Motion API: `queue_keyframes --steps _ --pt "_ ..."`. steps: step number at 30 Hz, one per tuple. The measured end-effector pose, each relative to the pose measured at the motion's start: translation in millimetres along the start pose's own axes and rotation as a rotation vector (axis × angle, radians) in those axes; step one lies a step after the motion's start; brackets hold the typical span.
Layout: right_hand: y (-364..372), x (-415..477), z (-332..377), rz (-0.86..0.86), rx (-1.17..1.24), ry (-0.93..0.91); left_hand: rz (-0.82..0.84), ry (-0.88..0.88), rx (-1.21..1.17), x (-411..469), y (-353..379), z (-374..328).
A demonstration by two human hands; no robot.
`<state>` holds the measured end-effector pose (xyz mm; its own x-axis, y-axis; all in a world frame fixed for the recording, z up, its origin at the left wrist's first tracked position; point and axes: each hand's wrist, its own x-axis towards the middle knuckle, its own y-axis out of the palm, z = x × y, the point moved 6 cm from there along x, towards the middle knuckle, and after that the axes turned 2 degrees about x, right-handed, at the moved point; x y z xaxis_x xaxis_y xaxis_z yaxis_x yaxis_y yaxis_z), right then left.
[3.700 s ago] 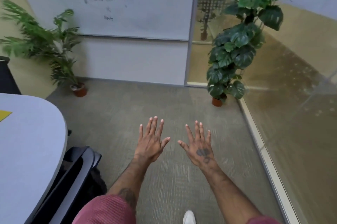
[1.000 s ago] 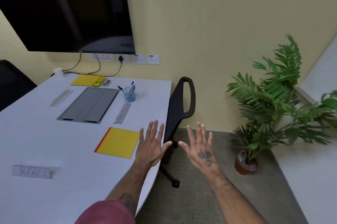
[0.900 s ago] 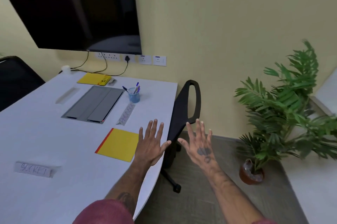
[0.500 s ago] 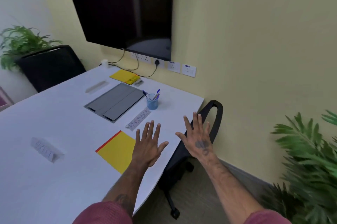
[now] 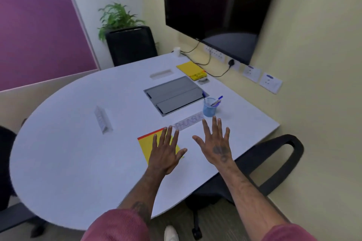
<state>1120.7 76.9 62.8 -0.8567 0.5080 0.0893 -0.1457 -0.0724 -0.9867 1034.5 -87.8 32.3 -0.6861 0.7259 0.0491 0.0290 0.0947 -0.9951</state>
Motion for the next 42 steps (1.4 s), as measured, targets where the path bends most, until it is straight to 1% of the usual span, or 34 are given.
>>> queue_keyframes --steps 2,3,5,6,8,9,11,12,14,15,20,23,27,30,38,40,42 --pt "27.6 28.4 19.9 0.059 0.015 -0.054 0.025 -0.077 -0.012 10.5 16.3 26.8" --pt "28.3 27.6 24.6 0.052 0.011 -0.07 0.011 -0.075 -0.009 11.0 16.3 29.9" --pt "54.1 49.1 40.2 0.115 0.03 -0.109 0.046 -0.146 -0.034 21.6 32.8 52.1" --pt "55.4 46.8 43.6 0.103 0.027 -0.124 0.039 -0.142 -0.02 21.8 33.4 53.1" --pt "90.3 73.2 57.8 0.196 0.052 -0.139 0.103 -0.227 -0.046 36.4 57.5 76.6" --pt "91.7 71.5 58.5 0.199 0.055 -0.144 0.095 -0.228 -0.045 36.4 58.9 76.3" --pt "124.4 87.7 68.2 0.294 0.081 -0.143 0.169 -0.309 -0.095 44.8 80.9 95.8" --pt "125.7 84.5 68.4 0.293 0.076 -0.156 0.163 -0.339 -0.105 42.5 82.4 96.7" --pt "155.4 94.4 73.1 0.38 0.082 -0.175 0.221 -0.489 -0.211 47.3 104.2 113.3" --pt "157.6 90.1 72.9 0.389 0.077 -0.183 0.215 -0.545 -0.264 43.0 106.3 114.3" --pt "211.1 102.8 69.7 0.6 0.167 -0.094 0.282 -0.848 -0.567 47.6 152.0 124.4" --pt "226.3 103.7 72.3 0.655 0.188 -0.1 0.296 -1.004 -0.701 47.9 168.8 122.2" --pt "234.8 97.0 77.9 0.674 0.21 -0.08 0.297 -1.114 -0.795 48.9 175.8 115.2" --pt "239.8 95.1 79.0 0.666 0.254 -0.018 0.267 -1.175 -0.885 52.0 181.3 108.0" --pt "238.4 100.4 78.3 0.575 0.498 0.202 0.144 -1.288 -0.858 52.8 176.6 111.0" --pt "235.7 104.9 75.9 0.551 0.537 0.239 0.14 -1.323 -0.882 49.5 176.9 118.9" --pt "235.2 109.2 71.5 0.547 0.562 0.273 0.139 -1.396 -0.943 45.1 180.6 128.8"
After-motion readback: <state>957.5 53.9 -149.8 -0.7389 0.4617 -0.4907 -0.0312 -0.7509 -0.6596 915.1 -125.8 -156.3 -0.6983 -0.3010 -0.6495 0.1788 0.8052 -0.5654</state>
